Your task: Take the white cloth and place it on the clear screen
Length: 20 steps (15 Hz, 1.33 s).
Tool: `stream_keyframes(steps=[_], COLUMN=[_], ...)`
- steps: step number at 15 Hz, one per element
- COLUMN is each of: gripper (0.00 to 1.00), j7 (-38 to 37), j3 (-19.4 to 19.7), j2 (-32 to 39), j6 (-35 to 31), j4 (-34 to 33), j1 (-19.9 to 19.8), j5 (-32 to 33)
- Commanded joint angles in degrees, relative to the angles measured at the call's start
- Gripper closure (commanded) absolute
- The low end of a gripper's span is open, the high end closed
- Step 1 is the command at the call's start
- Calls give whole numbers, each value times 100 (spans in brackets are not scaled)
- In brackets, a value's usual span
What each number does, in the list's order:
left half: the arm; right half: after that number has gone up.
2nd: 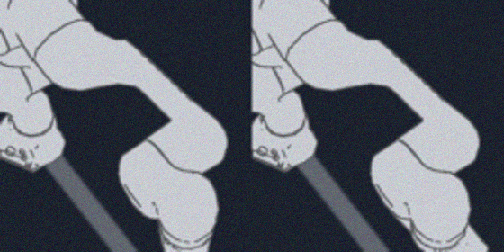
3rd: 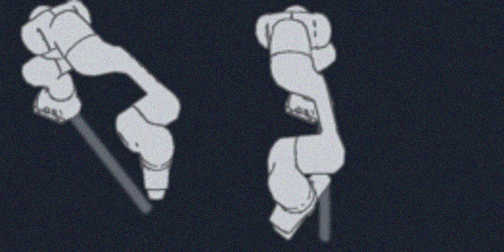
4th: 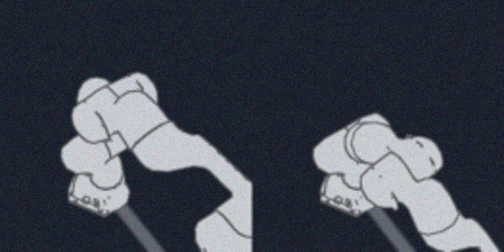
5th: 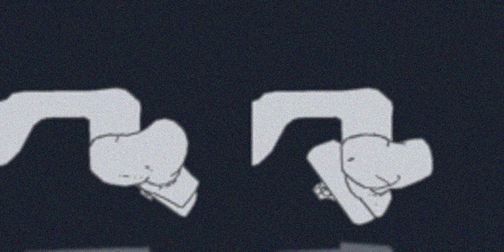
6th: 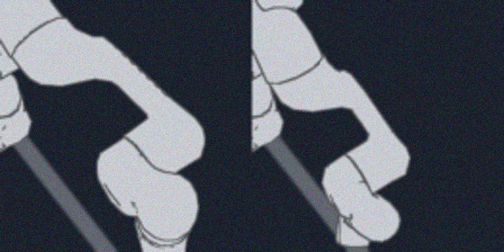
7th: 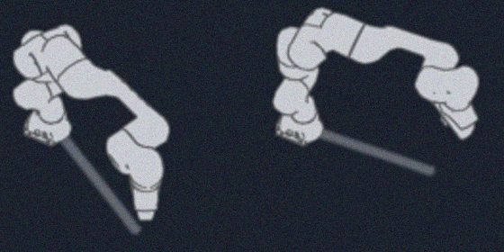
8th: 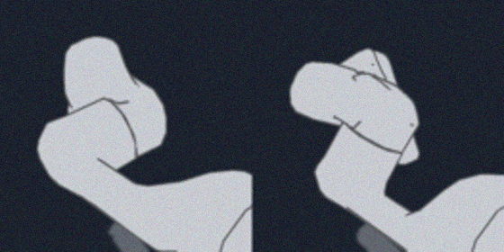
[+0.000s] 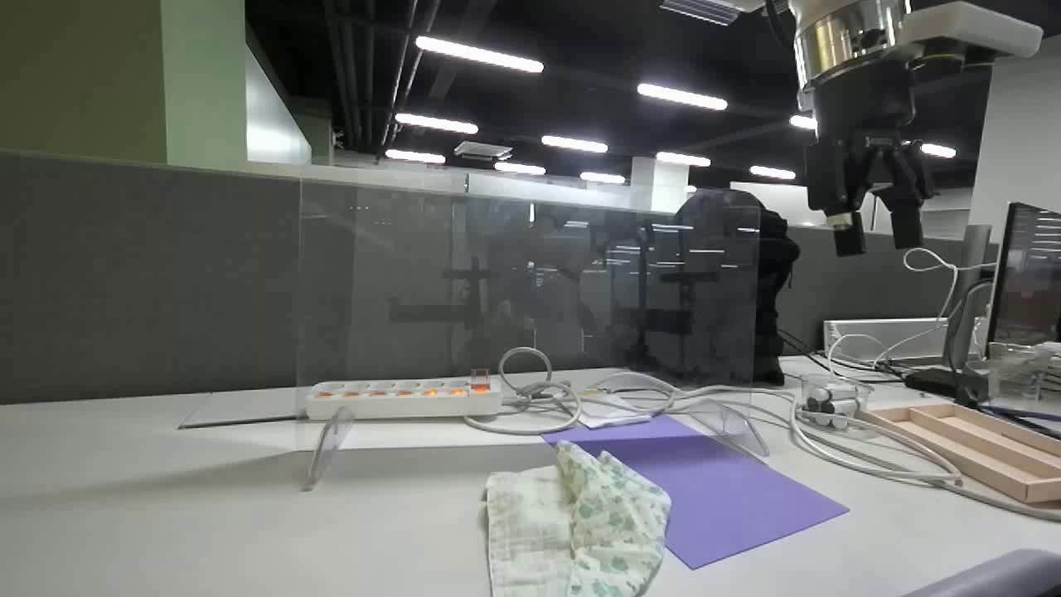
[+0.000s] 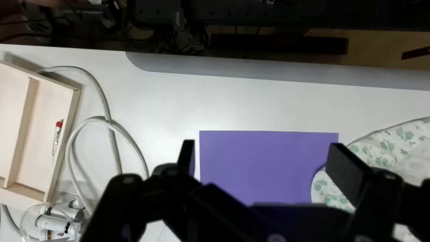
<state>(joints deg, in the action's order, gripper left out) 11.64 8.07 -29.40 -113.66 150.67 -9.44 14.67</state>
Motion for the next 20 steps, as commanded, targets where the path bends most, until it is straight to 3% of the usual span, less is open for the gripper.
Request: stream_keyframes(steps=[1, 10, 13, 17, 20], gripper=[0, 0, 0, 0, 0], j7=[-16, -16, -195, -165, -458], j3=[35, 35, -26, -233, -545], j2=[-2, -2, 224, 569, 1071], j6=[13, 13, -160, -914, -1991], j4=[-6, -6, -33, 61, 47], j1=[40, 40, 286, 744, 884], j5=[15, 15, -595, -1345, -1358])
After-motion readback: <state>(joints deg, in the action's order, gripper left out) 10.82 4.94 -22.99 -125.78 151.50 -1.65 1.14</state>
